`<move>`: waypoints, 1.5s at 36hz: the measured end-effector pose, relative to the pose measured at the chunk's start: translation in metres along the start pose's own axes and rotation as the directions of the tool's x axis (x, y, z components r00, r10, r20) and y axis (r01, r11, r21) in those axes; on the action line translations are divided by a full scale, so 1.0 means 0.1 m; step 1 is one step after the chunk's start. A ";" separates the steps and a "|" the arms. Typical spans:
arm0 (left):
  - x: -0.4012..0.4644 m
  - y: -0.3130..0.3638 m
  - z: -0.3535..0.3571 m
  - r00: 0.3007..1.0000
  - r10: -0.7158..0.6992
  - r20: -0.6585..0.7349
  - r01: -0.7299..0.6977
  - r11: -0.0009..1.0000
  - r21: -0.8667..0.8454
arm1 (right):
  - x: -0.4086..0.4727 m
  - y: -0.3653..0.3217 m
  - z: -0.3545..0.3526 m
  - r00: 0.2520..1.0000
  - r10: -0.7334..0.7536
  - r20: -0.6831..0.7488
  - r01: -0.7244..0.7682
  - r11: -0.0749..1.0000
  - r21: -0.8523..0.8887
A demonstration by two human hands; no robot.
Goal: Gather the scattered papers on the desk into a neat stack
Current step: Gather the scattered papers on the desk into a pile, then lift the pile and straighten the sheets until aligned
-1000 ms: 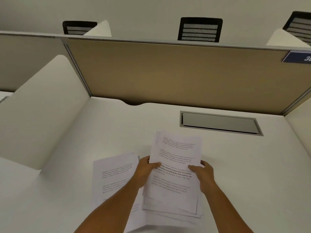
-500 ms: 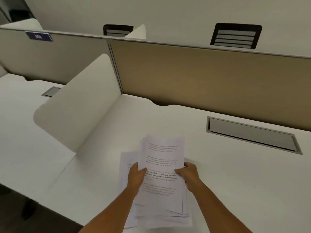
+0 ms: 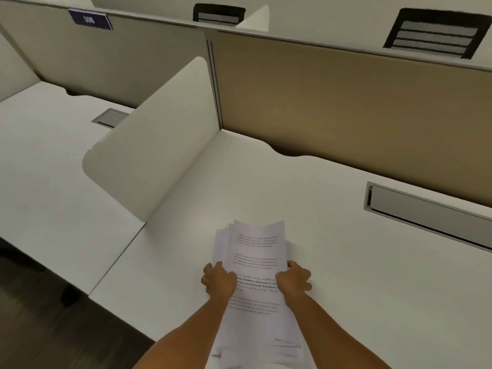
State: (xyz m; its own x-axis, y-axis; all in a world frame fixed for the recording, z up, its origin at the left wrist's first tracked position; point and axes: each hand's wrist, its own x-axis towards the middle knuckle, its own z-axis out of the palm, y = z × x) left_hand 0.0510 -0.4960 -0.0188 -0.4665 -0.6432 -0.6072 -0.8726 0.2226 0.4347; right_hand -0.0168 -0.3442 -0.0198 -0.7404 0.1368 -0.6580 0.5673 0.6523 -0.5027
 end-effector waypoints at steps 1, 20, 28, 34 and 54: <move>0.02 0.00 0.00 1.000 -0.010 0.005 0.010 1.000 -0.007 | 0.00 -0.02 0.01 1.000 0.024 0.014 -0.024 1.000 -0.012; 0.12 -0.13 -0.05 0.999 -0.035 -0.033 0.034 0.999 -0.024 | -0.03 0.08 0.16 0.985 -0.008 0.174 -0.055 0.934 0.353; 0.10 -0.30 -0.12 0.998 0.053 0.015 -0.050 0.987 -0.151 | 0.01 0.19 0.13 0.949 -0.032 0.314 -0.134 0.861 0.492; -0.05 -0.35 -0.20 0.984 0.128 0.122 -0.047 0.854 -0.518 | -0.09 0.25 -0.09 0.903 -0.055 0.426 -0.201 0.823 0.531; -1.06 0.70 0.07 0.717 0.680 0.153 -0.472 0.635 -0.611 | -0.56 0.86 -1.71 0.897 -0.414 -0.154 0.409 0.646 0.645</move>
State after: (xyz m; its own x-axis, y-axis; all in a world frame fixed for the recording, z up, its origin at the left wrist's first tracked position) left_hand 0.0385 -0.4073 0.0718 -0.9501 -0.1976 -0.2414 -0.2458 -0.0027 0.9693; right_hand 0.0120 -0.1680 0.0693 -0.9546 -0.0319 -0.2961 0.2964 -0.0035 -0.9551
